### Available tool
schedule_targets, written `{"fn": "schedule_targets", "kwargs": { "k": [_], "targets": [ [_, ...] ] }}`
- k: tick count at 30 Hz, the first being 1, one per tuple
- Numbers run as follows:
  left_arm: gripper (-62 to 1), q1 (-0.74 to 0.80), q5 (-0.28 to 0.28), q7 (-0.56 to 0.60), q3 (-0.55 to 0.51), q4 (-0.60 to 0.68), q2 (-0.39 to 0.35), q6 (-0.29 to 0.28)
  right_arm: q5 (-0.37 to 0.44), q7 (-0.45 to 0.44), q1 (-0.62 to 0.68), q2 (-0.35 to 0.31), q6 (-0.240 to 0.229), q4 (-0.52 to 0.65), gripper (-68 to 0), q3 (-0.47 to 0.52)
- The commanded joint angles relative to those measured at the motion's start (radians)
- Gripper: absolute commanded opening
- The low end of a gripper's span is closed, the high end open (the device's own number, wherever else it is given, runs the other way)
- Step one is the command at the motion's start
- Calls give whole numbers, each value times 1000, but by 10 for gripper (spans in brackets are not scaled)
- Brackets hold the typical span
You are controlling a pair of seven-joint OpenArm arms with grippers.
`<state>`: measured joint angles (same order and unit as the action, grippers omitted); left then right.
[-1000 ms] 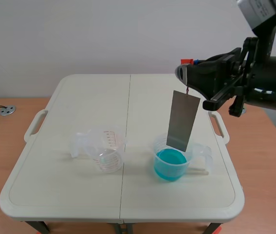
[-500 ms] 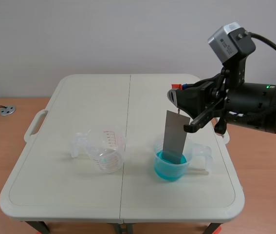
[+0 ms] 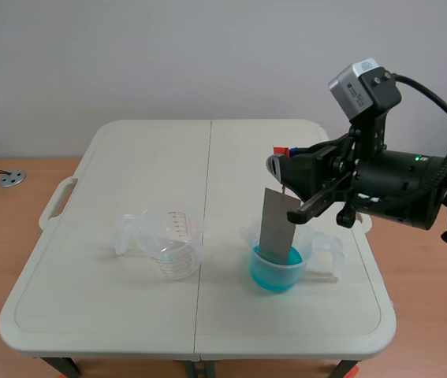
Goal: Hold the metal plate by the orange handle, dip it into the blue solution, take it out and point at it, then put the plate back in the beaker on the left.
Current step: 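Lower the plate into the blue solution, then hold the plate still in the solution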
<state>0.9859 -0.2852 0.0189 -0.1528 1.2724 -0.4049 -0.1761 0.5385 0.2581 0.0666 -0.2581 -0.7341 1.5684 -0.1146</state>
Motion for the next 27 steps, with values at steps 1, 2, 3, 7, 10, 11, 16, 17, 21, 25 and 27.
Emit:
{"fn": "schedule_targets", "kwargs": {
  "k": [1,2,3,7,10,11,16,17,21,25,27],
  "targets": [
    [-562,8,-3,6,-3,15,-6,0,13,-26,-22,-10,-11,-6,-665,-5],
    [-562,8,-3,6,-3,15,-6,0,13,-29,-26,-10,-11,-16,-665,-5],
    [-562,8,-3,6,-3,15,-6,0,13,-29,-31,-10,-11,-27,-665,-5],
    [-562,8,-3,6,-3,15,-6,-3,13,-37,-49,-10,-11,-69,-665,-5],
    [-562,8,-3,6,-3,15,-6,-3,13,-41,-53,-10,-11,-87,-665,-5],
    [-562,8,-3,5,-3,15,-6,-3,13,-41,-53,-10,-11,-89,-665,-5],
    [-562,8,-3,-13,-3,15,-6,-7,13,-41,-53,-10,-11,-89,-665,-5],
    [-562,8,-3,-14,-3,15,-6,-7,13,-41,-53,-10,-11,-89,-665,-5],
    [-562,8,-3,-20,-3,15,-6,-7,13,-40,-53,-10,-11,-89,-665,-5],
    [-562,8,-3,-20,-3,15,-6,-7,13,-40,-53,-10,-11,-89,-665,-5],
    [-562,8,-3,-20,-3,15,-6,-7,13,-40,-53,-10,-11,-89,-665,-5]
  ]
}}
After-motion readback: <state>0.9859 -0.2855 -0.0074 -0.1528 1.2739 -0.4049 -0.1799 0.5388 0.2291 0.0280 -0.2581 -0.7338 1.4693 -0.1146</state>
